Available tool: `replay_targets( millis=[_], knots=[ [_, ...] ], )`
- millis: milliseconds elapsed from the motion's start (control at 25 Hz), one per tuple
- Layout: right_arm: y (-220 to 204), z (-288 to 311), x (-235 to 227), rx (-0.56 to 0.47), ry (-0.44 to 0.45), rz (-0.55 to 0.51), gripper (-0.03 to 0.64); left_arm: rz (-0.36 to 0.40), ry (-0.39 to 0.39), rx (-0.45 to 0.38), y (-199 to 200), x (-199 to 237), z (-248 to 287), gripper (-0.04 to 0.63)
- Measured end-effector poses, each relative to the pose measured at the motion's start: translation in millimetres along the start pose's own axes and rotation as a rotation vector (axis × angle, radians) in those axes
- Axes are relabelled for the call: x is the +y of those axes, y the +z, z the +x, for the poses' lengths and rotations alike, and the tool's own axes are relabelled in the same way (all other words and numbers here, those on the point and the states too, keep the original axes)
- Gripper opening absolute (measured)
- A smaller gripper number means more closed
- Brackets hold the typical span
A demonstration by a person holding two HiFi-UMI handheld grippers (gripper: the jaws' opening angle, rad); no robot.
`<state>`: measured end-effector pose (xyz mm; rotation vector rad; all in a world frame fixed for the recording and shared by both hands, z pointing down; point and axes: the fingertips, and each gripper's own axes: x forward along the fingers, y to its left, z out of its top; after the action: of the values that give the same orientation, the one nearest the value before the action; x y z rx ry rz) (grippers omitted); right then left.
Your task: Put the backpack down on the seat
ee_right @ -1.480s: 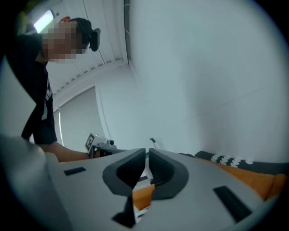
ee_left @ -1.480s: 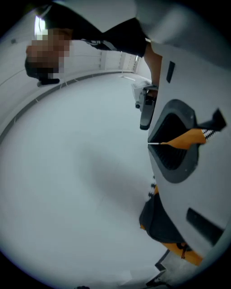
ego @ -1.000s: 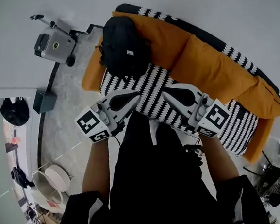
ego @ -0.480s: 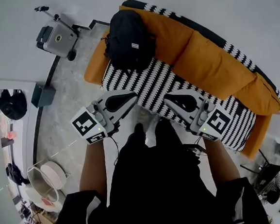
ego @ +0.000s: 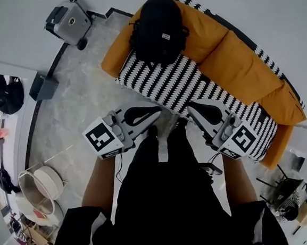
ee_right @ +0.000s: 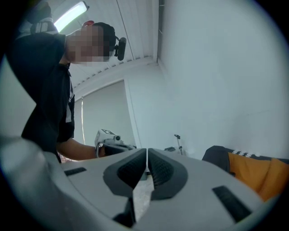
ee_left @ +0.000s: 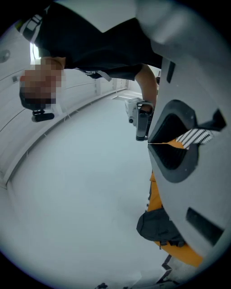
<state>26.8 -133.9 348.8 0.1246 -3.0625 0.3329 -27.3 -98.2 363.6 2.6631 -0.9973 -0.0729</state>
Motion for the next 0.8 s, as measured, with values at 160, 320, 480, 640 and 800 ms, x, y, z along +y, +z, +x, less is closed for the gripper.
replay_targets(
  millis=[160,320,480,640,800],
  knots=[
    [7.6,8.1,17.6,-0.025,-0.029,-0.023,0.031,0.059,0.070,0.021,-6.0,-8.3,-21.5,0.025],
    [12.2,3.3,37.0,-0.037,-0.025,-0.042,0.031,0.059,0.084,-0.001,-0.6,-22.2,-28.9,0.025],
    [13.8,-17.9,47.5,-0.043,-0.028,-0.051,0.031,0.079,0.062,0.017,2.3,-45.4,-19.4,0.025],
    [13.7,-49.2,59.8,-0.068,-0.039,-0.052,0.031,0.078,0.040,0.032,-0.1,-77.6,-6.1,0.025],
    [7.4,-89.1,75.3,-0.094,-0.051,-0.051,0.031,0.065,0.015,0.039,-10.9,-115.5,12.7,0.025]
  ],
)
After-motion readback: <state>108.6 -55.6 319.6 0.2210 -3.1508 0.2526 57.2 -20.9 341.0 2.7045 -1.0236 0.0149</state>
